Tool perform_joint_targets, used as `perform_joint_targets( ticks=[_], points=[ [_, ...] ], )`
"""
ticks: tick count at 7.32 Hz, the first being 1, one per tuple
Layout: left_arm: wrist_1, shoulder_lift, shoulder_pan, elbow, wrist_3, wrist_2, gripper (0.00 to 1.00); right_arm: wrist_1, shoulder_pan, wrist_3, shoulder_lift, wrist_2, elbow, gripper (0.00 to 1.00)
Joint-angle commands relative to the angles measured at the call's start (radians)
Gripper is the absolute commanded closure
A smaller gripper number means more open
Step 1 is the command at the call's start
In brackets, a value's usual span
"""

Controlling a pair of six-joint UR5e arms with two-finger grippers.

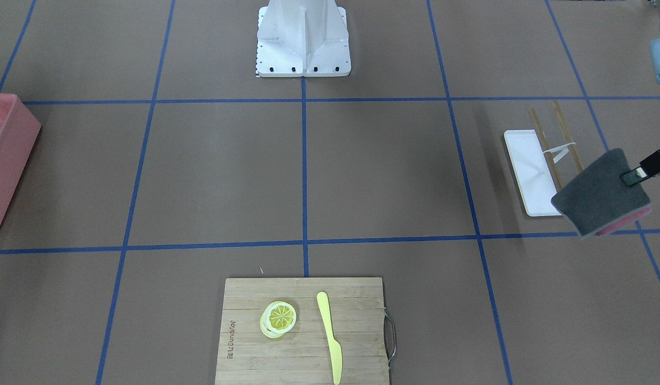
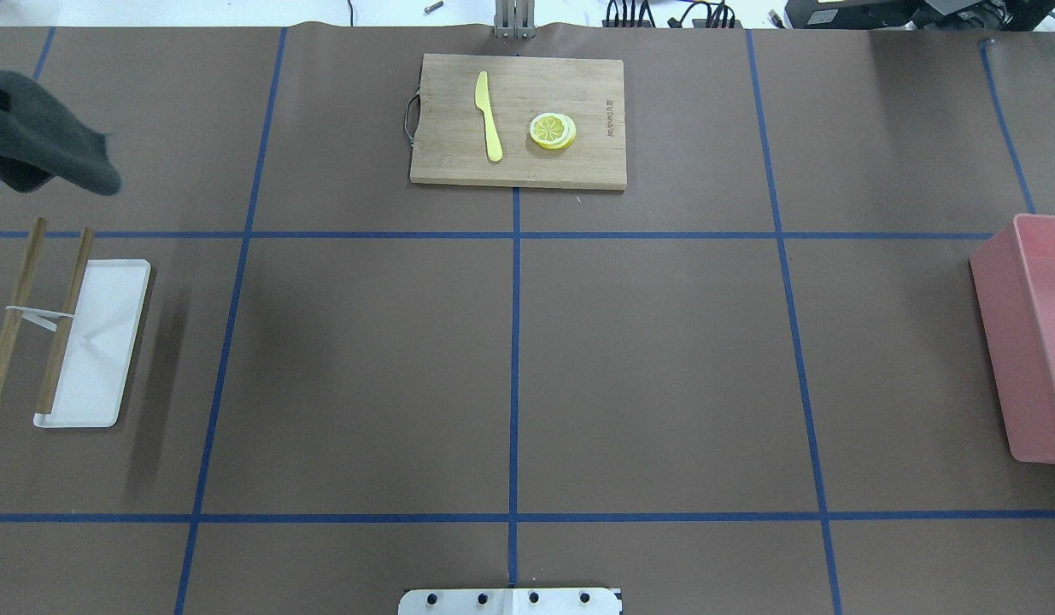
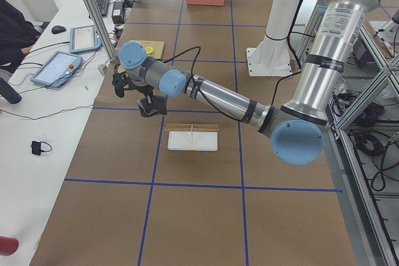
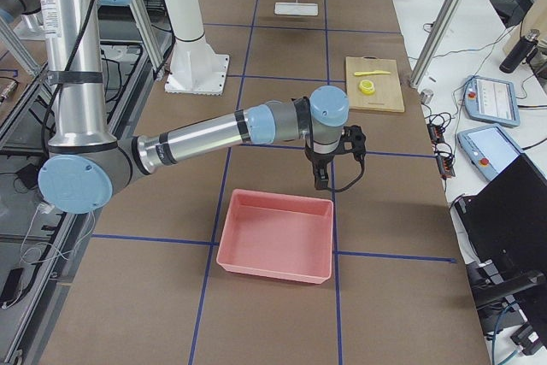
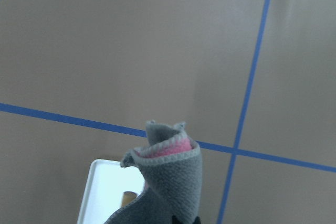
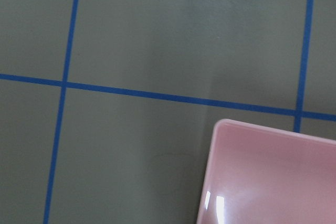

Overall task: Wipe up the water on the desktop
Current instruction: 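Grasp the grey cloth from the white tray with the left gripper and lift, then carry the grey cloth toward the table center while the right arm approaches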

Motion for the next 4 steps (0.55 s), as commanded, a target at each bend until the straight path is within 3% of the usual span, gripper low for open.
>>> perform_joint_targets(
  ticks=[1, 2, 4],
  points=[
    [0.035, -0.145, 0.061, 0.000, -0.268, 0.006, 1.00, 0.178, -0.061, 0.047, 0.044, -0.002, 0.022, 0.00],
    [0.033, -0.209, 0.130, 0.012, -0.406, 0.009, 1.00, 0.302, -0.084, 0.099, 0.045, 0.001, 0.023, 0.00],
    [0.024, -0.306, 0.242, 0.014, -0.639, 0.100, 1.00, 0.549, -0.224, 0.234, 0.086, -0.018, 0.007, 0.00]
  ],
)
